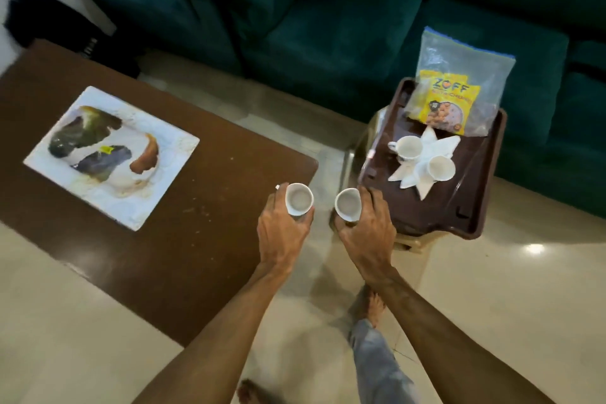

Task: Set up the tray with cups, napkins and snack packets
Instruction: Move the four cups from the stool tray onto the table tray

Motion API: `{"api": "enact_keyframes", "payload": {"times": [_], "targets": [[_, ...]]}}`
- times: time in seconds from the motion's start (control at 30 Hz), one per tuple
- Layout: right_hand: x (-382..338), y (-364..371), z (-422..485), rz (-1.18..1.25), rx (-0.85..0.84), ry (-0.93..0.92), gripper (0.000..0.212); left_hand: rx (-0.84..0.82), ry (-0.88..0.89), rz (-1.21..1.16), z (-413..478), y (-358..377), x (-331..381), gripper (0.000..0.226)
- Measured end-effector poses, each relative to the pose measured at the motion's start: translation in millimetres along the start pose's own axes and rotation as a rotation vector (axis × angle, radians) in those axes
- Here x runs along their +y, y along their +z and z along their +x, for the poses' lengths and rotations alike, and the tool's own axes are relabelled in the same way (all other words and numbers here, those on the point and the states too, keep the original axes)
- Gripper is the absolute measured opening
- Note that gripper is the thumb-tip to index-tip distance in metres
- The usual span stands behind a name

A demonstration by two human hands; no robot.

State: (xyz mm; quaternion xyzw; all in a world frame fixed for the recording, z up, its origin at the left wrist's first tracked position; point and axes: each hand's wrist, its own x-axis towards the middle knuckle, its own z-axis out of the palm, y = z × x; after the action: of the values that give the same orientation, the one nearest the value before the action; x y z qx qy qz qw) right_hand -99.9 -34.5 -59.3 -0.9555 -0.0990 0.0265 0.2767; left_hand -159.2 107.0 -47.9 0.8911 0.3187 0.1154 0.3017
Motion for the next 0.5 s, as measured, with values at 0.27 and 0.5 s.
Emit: {"api": "enact_keyframes", "payload": {"times": [0.27, 0.5], "targets": [[-146.0, 54.0, -95.0, 0.023, -0.026, -0.146, 0.069, 0.069, -0.075, 0.059, -23.4, -166.4, -143.7, 0.064], [-282.0, 85.6, -145.5, 0.119, -0.059, -0.267, 0.074, 0.126, -0.147, 0.090, -24.3, -296.8, -229.5, 0.067]]}}
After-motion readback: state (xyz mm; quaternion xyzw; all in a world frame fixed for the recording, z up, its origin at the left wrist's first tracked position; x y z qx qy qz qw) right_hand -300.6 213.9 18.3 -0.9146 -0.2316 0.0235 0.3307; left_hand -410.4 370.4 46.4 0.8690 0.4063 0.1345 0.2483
